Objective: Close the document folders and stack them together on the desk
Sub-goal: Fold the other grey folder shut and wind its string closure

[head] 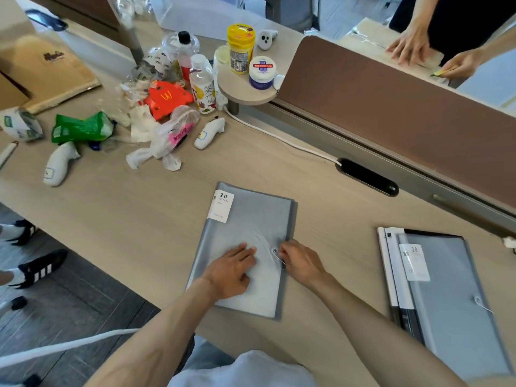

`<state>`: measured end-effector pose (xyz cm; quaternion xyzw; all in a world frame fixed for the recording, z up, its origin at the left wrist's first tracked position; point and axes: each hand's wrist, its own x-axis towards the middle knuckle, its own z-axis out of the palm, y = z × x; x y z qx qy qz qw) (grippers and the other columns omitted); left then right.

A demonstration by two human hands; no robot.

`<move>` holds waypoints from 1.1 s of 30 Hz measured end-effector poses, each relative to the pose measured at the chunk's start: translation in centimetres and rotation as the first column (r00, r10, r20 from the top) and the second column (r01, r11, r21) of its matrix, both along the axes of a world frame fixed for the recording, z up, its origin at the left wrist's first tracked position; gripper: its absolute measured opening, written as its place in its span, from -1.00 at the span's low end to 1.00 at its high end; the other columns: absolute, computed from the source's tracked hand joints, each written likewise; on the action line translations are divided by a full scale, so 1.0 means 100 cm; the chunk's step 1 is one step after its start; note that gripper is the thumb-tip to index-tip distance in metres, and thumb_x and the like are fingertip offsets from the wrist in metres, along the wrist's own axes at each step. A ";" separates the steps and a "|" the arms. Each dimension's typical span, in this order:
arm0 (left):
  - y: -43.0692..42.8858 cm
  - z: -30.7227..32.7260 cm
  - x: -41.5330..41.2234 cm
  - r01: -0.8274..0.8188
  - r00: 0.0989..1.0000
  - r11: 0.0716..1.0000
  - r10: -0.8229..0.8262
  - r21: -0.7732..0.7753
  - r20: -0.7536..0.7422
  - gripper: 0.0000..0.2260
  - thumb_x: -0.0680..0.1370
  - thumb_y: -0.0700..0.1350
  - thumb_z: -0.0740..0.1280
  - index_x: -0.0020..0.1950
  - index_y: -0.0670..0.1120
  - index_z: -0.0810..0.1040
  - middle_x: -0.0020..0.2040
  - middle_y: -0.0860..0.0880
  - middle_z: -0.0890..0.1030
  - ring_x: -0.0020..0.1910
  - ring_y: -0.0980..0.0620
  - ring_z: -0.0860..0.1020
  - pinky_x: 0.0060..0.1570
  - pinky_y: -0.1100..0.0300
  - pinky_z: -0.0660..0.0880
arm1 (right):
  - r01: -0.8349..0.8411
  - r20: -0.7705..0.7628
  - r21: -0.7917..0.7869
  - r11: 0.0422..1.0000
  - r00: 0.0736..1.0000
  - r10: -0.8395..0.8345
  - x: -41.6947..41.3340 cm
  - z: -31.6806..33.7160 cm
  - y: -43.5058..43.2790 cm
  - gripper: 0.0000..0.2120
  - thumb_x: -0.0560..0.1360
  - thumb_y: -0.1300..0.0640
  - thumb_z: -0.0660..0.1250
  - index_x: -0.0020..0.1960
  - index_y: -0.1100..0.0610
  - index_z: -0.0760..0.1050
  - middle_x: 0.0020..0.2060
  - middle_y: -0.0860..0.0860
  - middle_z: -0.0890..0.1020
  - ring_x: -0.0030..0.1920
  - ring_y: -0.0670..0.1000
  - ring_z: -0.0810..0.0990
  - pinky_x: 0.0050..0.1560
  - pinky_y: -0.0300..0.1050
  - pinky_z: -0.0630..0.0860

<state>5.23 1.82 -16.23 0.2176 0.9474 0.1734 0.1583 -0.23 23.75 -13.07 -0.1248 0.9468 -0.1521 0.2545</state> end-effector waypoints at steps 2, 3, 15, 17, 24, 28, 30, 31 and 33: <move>0.001 0.001 0.000 0.000 1.000 1.000 0.000 -0.001 -0.003 -0.53 0.31 -0.04 0.13 0.13 -0.13 0.60 0.23 -0.09 0.62 0.23 -0.15 0.57 0.11 -0.07 0.57 | -0.050 -0.050 -0.008 0.999 0.997 0.050 0.003 -0.001 0.002 -0.84 0.58 0.04 0.15 -0.06 0.08 0.44 -0.03 0.04 0.54 -0.03 0.13 0.56 -0.12 -0.03 0.43; 0.001 0.001 0.000 -0.001 1.000 1.000 0.001 -0.001 -0.008 -0.53 0.31 -0.04 0.13 0.12 -0.13 0.60 0.22 -0.10 0.62 0.23 -0.15 0.58 0.10 -0.07 0.57 | -0.056 -0.063 -0.015 0.998 0.996 0.055 0.004 -0.001 0.002 -0.82 0.59 0.03 0.14 -0.05 0.09 0.45 -0.03 0.04 0.54 -0.03 0.12 0.55 -0.12 -0.04 0.42; 0.003 -0.003 0.003 -0.001 1.000 1.000 0.001 -0.012 0.010 -0.56 0.32 -0.03 0.13 0.16 -0.07 0.47 0.23 -0.03 0.63 0.21 -0.08 0.59 0.03 -0.03 0.61 | 0.001 -0.098 -0.082 0.997 0.995 -0.009 0.012 -0.003 0.005 -0.85 0.56 0.03 0.20 -0.10 0.05 0.50 -0.09 -0.04 0.55 -0.07 0.04 0.56 -0.15 -0.08 0.43; 0.002 -0.002 0.002 -0.001 1.000 1.000 0.001 -0.029 0.030 -0.56 0.33 -0.02 0.13 0.16 -0.08 0.51 0.22 -0.03 0.63 0.19 -0.09 0.60 0.02 -0.02 0.61 | 0.003 -0.107 -0.080 0.997 0.994 -0.012 0.013 -0.003 0.003 -0.84 0.55 0.04 0.21 -0.12 0.06 0.51 -0.09 -0.03 0.56 -0.06 0.04 0.56 -0.15 -0.08 0.43; 0.004 0.003 -0.002 -0.028 0.989 1.000 0.029 -0.008 0.144 -0.22 0.33 0.09 -0.22 0.49 -0.16 0.25 0.56 -0.06 0.16 0.56 -0.10 0.06 0.52 0.03 0.03 | 0.168 -0.058 -0.197 0.966 0.981 -0.183 0.014 -0.004 0.002 -0.90 0.51 0.12 0.29 -0.13 0.01 0.57 -0.12 -0.08 0.60 -0.11 -0.01 0.56 -0.17 -0.15 0.40; 0.006 0.008 -0.001 -0.034 0.989 0.999 0.037 -0.023 0.144 -0.15 0.28 0.12 -0.26 0.53 -0.15 0.17 0.58 -0.04 0.10 0.57 -0.07 -0.01 0.53 0.09 -0.04 | 0.152 -0.056 -0.177 0.972 0.985 -0.165 0.018 -0.003 -0.001 -0.91 0.51 0.09 0.28 -0.13 0.01 0.55 -0.13 -0.08 0.59 -0.12 -0.01 0.57 -0.20 -0.18 0.35; 0.006 0.008 0.000 -0.026 0.990 0.999 0.029 -0.027 0.138 -0.15 0.27 0.12 -0.26 0.53 -0.15 0.16 0.58 -0.05 0.09 0.57 -0.07 -0.01 0.54 0.08 -0.03 | 0.091 -0.103 -0.103 0.990 0.989 -0.102 0.017 -0.001 -0.003 -0.86 0.53 0.04 0.25 -0.13 0.04 0.53 -0.12 -0.06 0.58 -0.09 0.01 0.56 -0.21 -0.18 0.29; 0.006 0.008 0.000 -0.023 0.990 0.999 0.027 -0.032 0.139 -0.16 0.28 0.11 -0.25 0.53 -0.15 0.15 0.58 -0.04 0.09 0.57 -0.07 -0.02 0.54 0.08 -0.03 | 0.071 -0.128 -0.078 0.994 0.989 -0.080 0.017 0.000 -0.004 -0.84 0.54 0.03 0.24 -0.15 0.06 0.53 -0.12 -0.04 0.57 -0.07 0.01 0.56 -0.21 -0.18 0.28; 0.007 0.010 -0.001 -0.014 0.986 0.998 0.023 -0.056 0.164 -0.22 0.34 0.08 -0.21 0.54 -0.14 0.13 0.58 -0.04 0.07 0.57 -0.06 -0.03 0.54 0.09 -0.04 | 0.053 -0.154 -0.038 0.998 0.986 -0.058 0.018 0.000 -0.009 -0.80 0.55 0.04 0.22 -0.16 0.10 0.52 -0.10 -0.01 0.58 -0.03 0.03 0.55 -0.20 -0.18 0.27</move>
